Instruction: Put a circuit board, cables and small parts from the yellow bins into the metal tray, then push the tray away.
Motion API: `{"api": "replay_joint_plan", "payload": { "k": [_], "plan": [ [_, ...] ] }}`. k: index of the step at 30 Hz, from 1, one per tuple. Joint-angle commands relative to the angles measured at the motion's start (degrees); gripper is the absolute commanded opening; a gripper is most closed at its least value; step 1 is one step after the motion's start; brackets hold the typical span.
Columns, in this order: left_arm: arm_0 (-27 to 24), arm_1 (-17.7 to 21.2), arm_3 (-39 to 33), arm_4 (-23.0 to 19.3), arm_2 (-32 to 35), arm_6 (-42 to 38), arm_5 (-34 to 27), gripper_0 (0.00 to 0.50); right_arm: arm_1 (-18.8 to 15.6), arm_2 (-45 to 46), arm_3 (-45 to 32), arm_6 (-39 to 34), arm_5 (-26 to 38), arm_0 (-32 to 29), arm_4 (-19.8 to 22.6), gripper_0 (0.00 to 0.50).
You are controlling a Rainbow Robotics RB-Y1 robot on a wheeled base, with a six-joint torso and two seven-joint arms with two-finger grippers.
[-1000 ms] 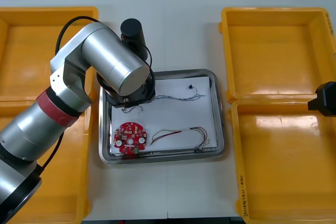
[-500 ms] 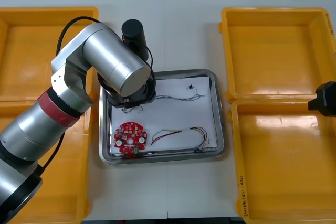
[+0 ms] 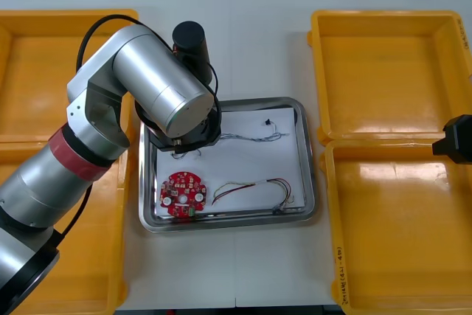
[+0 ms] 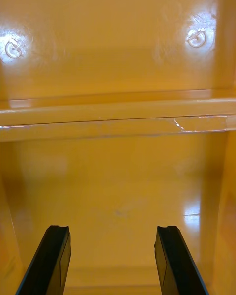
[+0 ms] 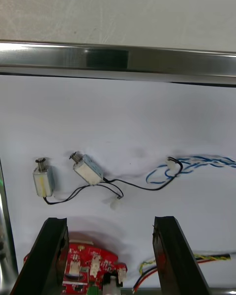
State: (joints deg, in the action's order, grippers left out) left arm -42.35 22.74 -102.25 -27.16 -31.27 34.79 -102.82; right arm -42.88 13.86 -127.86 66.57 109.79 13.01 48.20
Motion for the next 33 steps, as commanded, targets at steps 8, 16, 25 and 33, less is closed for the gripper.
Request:
{"api": "replay_joint_plan", "payload": {
  "k": [8, 16, 25, 33],
  "plan": [
    [0.16, 1.87, -10.95, -3.69, 7.63, 1.86, -7.18, 0.500, -2.29, 1.08, -1.60, -0.38, 0.21, 0.43, -0.48, 0.500],
    [-2.39, 7.50, -13.50, -10.81, 11.32, 1.33, -7.18, 0.500, -2.29, 1.08, -1.60, -0.38, 0.21, 0.43, -0.48, 0.500],
    [-3.80, 15.05, -13.85, -17.22, 15.54, 0.98, -7.18, 0.500, -2.29, 1.08, -1.60, -0.38, 0.21, 0.43, -0.48, 0.500],
    [-3.71, 22.17, -13.33, -21.71, 17.30, 1.33, -7.18, 0.500, -2.29, 1.08, -1.60, -0.38, 0.21, 0.43, -0.48, 0.500]
  ]
}}
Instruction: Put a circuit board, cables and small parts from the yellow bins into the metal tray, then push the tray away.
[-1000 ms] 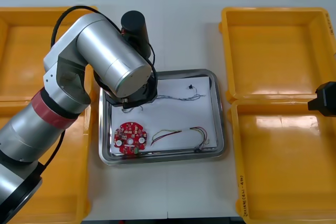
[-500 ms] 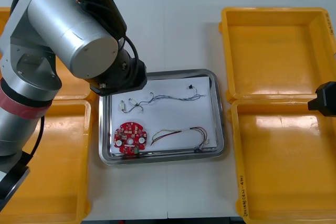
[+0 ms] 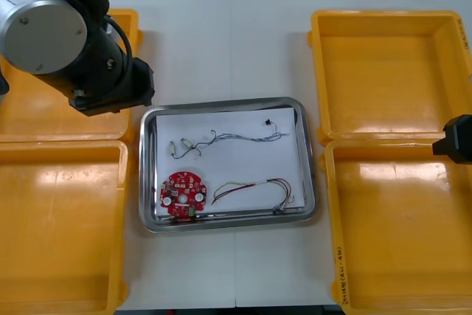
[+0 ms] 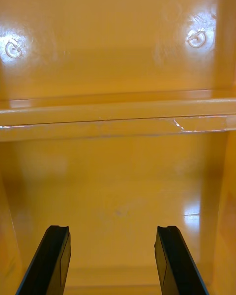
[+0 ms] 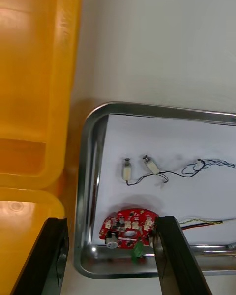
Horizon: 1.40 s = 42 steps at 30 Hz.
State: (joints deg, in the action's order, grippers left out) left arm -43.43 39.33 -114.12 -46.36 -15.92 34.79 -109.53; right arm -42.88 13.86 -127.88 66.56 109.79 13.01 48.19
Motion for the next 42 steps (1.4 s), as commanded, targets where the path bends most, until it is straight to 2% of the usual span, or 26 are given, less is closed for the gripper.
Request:
{"api": "replay_joint_plan", "payload": {
  "k": [1, 14, 21, 24, 30, 32, 37, 40, 42],
  "plan": [
    [-2.71, 6.55, -1.11, -3.21, 2.38, 1.42, -0.47, 0.500, -2.29, 1.08, -1.59, -0.38, 0.21, 0.43, -0.47, 0.500],
    [-2.62, 15.86, 3.73, -11.65, 4.93, 4.94, -0.47, 0.500, -2.29, 1.08, -1.59, -0.38, 0.21, 0.43, -0.47, 0.500],
    [-2.45, 18.32, 7.33, -13.05, 5.81, 12.06, -0.47, 0.500, -2.29, 1.08, -1.59, -0.38, 0.21, 0.43, -0.47, 0.500],
    [-0.51, 19.56, 7.59, -13.58, 7.74, 15.22, -0.47, 0.500, -2.29, 1.08, -1.59, -0.38, 0.21, 0.43, -0.47, 0.500],
    [6.61, 20.08, 5.66, -13.67, 15.22, 22.78, -0.47, 0.500, -2.29, 1.08, -1.59, -0.38, 0.21, 0.43, -0.47, 0.500],
    [10.21, 20.17, 3.90, -13.75, 18.20, 25.86, -0.47, 0.500, -1.94, 0.20, -0.18, -0.38, 0.21, -1.59, -0.38, 0.500],
    [17.68, 20.17, 0.12, -14.11, 24.36, 30.51, -0.47, 0.500, -2.82, 0.38, 0.35, 0.50, 0.21, -0.80, 0.94, 0.500],
    [22.08, 20.17, -2.34, -14.72, 27.61, 32.80, -0.47, 0.500, -2.82, 0.29, 0.35, 1.73, 0.21, -0.18, 1.55, 0.500],
    [25.24, 20.08, -4.27, -15.16, 29.80, 34.47, -0.47, 0.500, -2.82, 0.29, 0.35, 5.59, 0.21, 0.61, 1.91, 0.500]
  ]
}}
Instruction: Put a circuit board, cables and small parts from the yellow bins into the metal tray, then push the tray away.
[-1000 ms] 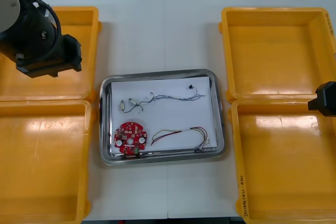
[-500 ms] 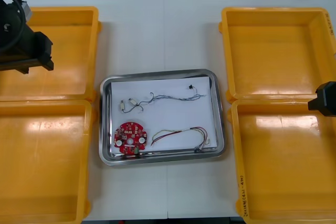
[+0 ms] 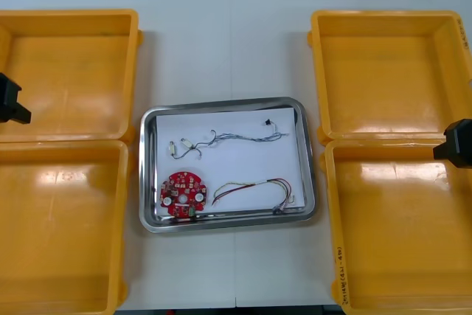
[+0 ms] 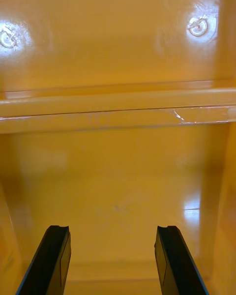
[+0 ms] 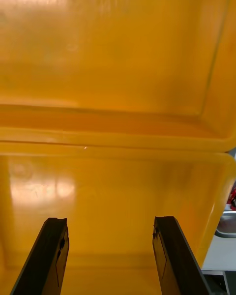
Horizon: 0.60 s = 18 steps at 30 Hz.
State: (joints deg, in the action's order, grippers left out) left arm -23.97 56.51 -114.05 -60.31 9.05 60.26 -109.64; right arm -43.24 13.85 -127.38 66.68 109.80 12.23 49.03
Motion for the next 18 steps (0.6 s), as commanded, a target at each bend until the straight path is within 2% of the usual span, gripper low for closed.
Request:
{"api": "replay_joint_plan", "payload": {
  "k": [1, 6, 11, 18],
  "plan": [
    [6.48, 2.90, -4.86, -1.30, 5.27, 9.43, -0.36, 0.500, -2.47, 0.30, -0.15, 6.36, 0.20, 1.57, 1.15, 0.500],
    [12.28, 2.90, -7.94, -2.80, 9.31, 13.13, -0.36, 0.500, -2.55, 0.21, -0.23, 14.10, 0.20, 3.33, 3.35, 0.500],
    [16.06, 2.90, -9.26, -4.29, 12.04, 16.29, -0.36, 0.500, -2.55, -1.72, -0.23, 20.95, 0.20, 5.88, 3.97, 0.500],
    [20.80, 2.90, -10.57, -4.47, 14.50, 16.90, -0.36, 0.500, -2.47, -9.19, -0.23, 27.81, 0.20, 11.06, 2.38, 0.500]
  ]
}}
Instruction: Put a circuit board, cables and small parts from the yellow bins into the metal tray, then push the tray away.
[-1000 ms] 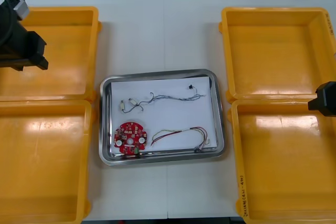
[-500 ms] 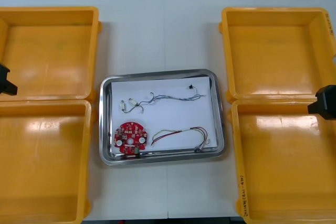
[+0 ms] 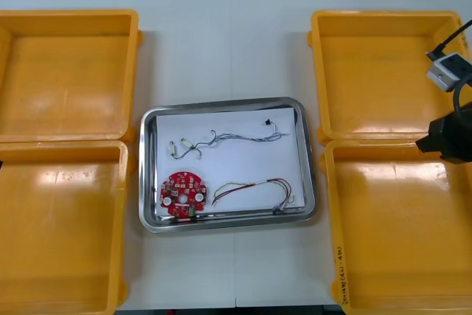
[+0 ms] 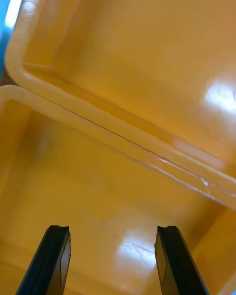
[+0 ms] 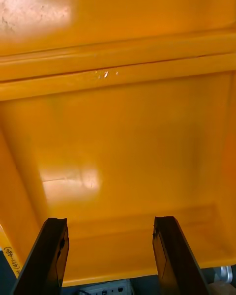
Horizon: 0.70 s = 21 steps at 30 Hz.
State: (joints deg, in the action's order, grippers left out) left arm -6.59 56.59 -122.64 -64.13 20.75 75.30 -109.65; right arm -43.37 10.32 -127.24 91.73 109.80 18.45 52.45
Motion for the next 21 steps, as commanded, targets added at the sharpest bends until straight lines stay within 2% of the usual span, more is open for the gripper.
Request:
{"api": "replay_joint_plan", "payload": {
  "k": [1, 7, 9, 16, 21],
  "plan": [
    [3.87, 2.83, -1.99, -0.64, 2.98, 1.78, -0.22, 0.500, -2.42, -6.19, -0.38, 3.19, 0.20, 5.19, -1.03, 0.500],
    [6.77, 2.83, -1.99, 0.59, 3.77, 1.34, 3.48, 0.500, -2.33, -11.90, -0.38, 5.39, 0.20, 9.06, 0.02, 0.500],
    [7.47, 2.56, -1.91, 0.94, 3.68, 1.17, 4.79, 0.500, -2.33, -13.93, -0.38, 5.74, 0.20, 10.64, 2.04, 0.500],
    [7.47, -1.22, -1.11, 4.10, 3.51, 0.91, 7.26, 0.500, -2.42, -18.23, -0.38, 6.70, 0.20, 15.12, 6.09, 0.500],
    [7.47, -3.06, -1.20, 5.51, 3.51, 0.91, 7.52, 0.500, -2.33, -22.19, -0.38, 7.49, 0.20, 18.46, 7.05, 0.500]
  ]
}}
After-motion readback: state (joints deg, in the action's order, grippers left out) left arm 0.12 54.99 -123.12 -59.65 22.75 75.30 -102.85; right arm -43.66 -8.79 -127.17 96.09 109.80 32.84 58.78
